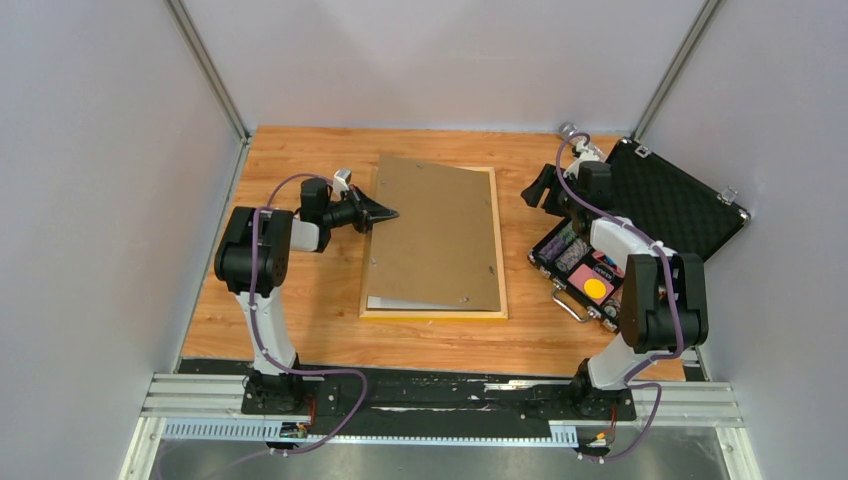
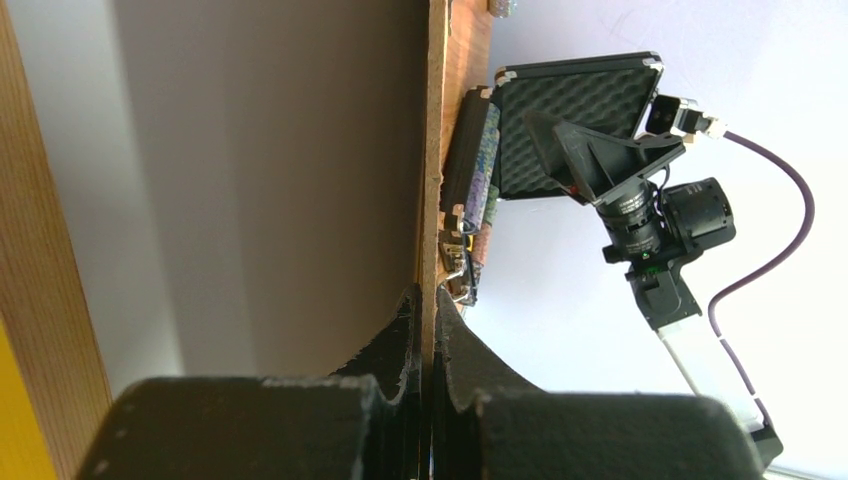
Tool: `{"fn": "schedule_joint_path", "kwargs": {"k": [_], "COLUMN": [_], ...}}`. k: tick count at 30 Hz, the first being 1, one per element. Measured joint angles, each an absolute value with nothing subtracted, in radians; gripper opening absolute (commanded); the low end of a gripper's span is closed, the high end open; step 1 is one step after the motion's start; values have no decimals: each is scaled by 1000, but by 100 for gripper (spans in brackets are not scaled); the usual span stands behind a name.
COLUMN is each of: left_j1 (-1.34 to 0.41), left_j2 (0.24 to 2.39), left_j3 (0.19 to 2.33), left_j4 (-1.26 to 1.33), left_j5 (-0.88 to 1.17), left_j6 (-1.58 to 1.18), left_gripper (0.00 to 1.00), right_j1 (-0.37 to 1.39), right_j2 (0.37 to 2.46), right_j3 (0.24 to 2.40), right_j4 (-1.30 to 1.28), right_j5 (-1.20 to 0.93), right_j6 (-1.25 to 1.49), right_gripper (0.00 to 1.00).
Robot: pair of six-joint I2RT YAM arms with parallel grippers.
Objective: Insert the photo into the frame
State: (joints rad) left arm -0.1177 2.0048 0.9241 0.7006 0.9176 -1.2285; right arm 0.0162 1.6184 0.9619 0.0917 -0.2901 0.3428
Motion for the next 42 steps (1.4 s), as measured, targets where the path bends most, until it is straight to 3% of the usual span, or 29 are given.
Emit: {"fn": "schedule_joint_path", "kwargs": {"k": [29,34,36,42], "left_j1": [-118,-118,-118,-119], "left_j2": [2033,2033,2033,2033], "left_j3": [942,941,941,941], "left_j4": [700,696,686,622], "left_j5": [925,925,921,913], "left_j6": [-1194,-1180,-1168,-1119], "left_gripper": [0,13,26,49], "right_j1": [16,16,16,16], "right_j2": [1622,1626,1631,1636], "right_j3": [962,962,962,962], "right_j4": [95,95,96,96], "right_j5": [-290,-291,-291,-295], "right_j6": [343,343,343,344], "right_gripper": [67,67,67,67]}}
